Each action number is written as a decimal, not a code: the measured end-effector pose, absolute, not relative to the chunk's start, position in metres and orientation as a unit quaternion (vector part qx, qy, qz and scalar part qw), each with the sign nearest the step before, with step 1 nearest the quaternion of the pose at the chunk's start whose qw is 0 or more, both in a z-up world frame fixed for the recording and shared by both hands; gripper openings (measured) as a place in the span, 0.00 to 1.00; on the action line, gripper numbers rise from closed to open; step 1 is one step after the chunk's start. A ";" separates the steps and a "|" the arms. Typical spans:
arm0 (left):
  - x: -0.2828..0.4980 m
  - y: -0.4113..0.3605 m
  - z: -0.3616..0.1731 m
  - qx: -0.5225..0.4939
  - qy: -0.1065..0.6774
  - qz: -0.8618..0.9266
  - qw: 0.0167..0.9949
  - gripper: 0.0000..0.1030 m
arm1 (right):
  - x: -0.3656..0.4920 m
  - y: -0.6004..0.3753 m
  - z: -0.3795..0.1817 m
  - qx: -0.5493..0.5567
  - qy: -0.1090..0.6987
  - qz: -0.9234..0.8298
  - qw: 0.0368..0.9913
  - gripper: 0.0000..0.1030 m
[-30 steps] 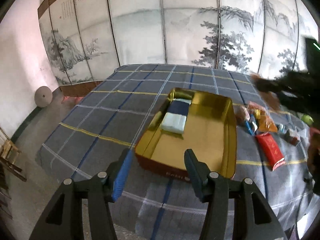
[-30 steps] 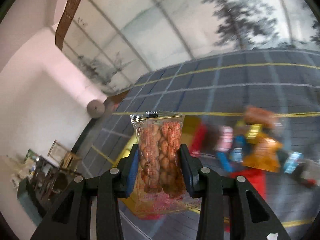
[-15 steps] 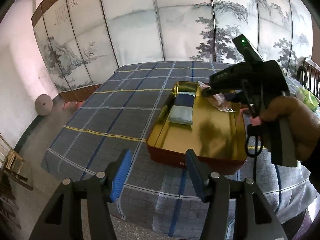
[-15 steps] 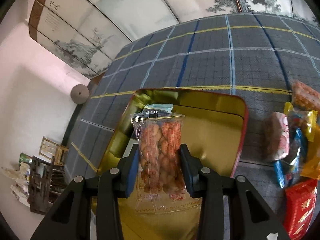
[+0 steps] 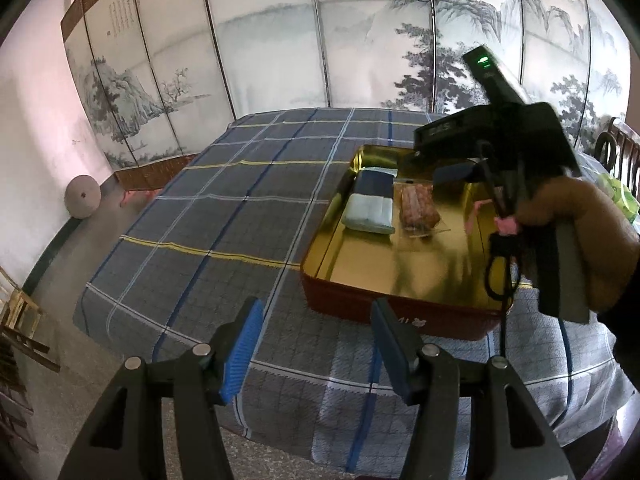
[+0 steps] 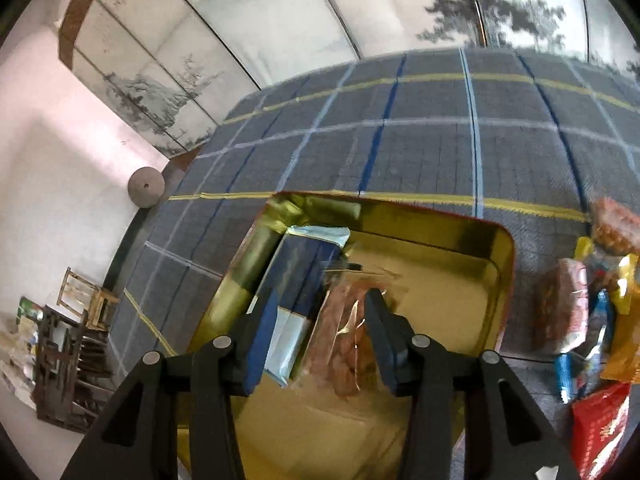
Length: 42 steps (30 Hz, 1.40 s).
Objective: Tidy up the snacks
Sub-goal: 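Lower the nut bag into the gold tin and open the right gripper, then grasp the red printed packet with the left gripper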
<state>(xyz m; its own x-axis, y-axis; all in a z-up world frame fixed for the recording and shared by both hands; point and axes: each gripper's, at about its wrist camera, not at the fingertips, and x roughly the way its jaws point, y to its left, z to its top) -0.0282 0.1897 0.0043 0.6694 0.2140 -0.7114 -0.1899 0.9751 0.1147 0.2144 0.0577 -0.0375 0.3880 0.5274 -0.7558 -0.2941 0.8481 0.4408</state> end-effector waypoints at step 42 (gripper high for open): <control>0.174 -0.062 -0.069 -0.028 0.621 -0.015 0.783 0.65 | 0.055 -0.305 -0.075 0.104 0.397 0.043 0.911 0.58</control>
<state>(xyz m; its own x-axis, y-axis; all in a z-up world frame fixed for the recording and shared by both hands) 0.1737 -0.0620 -0.0694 0.2287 -0.0583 -0.9718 -0.0101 0.9980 -0.0622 0.0553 -0.3046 -0.0747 0.6804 0.1607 -0.7150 0.0053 0.9746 0.2240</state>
